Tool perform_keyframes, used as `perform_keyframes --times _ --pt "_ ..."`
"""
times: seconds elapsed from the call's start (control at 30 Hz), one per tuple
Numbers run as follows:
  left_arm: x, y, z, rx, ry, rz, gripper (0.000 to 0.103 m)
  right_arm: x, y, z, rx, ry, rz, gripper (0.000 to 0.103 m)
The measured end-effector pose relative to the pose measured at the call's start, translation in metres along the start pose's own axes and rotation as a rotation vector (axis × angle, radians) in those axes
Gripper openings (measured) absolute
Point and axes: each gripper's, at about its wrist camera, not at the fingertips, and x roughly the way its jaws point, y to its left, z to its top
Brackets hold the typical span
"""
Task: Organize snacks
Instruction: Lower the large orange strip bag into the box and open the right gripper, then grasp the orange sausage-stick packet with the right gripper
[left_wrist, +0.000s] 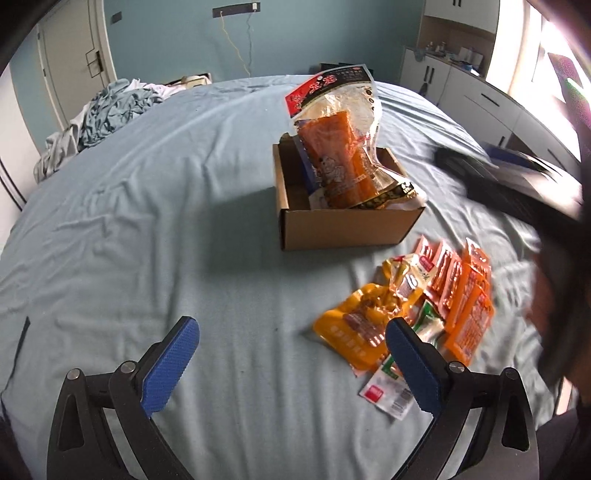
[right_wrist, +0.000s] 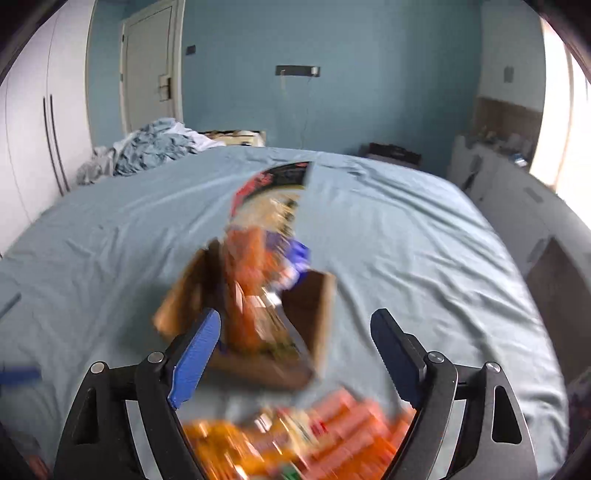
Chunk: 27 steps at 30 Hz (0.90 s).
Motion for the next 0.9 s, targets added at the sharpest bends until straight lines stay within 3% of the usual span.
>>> perform_keyframes --times 0.13,0.3,0.5,0.63,0.77,0.9 --pt "-0.005 -0.001 -0.003 0.014 -0.016 0.022 0.103 -0.051 -0.011 -0.047 0.018 0.067 -0.108 0.083" --pt "-0.009 0.000 -0.006 0.012 -0.012 0.017 0.103 -0.067 -0.017 -0.084 0.106 0.236 -0.058 0.083" --pt "-0.003 -0.010 -0.013 0.071 -0.008 0.079 0.103 -0.024 -0.041 -0.096 0.234 0.442 -0.119 0.083" --pt "0.005 -0.012 -0.016 0.089 0.018 0.089 0.103 0.026 -0.062 -0.098 0.393 0.592 -0.078 0.083" --pt "0.009 -0.014 -0.015 0.095 0.029 0.090 0.103 0.051 -0.076 -0.107 0.474 0.678 -0.043 0.083" --pt "0.013 -0.018 -0.014 0.108 0.034 0.086 0.103 0.071 -0.075 -0.103 0.502 0.681 -0.012 0.083"
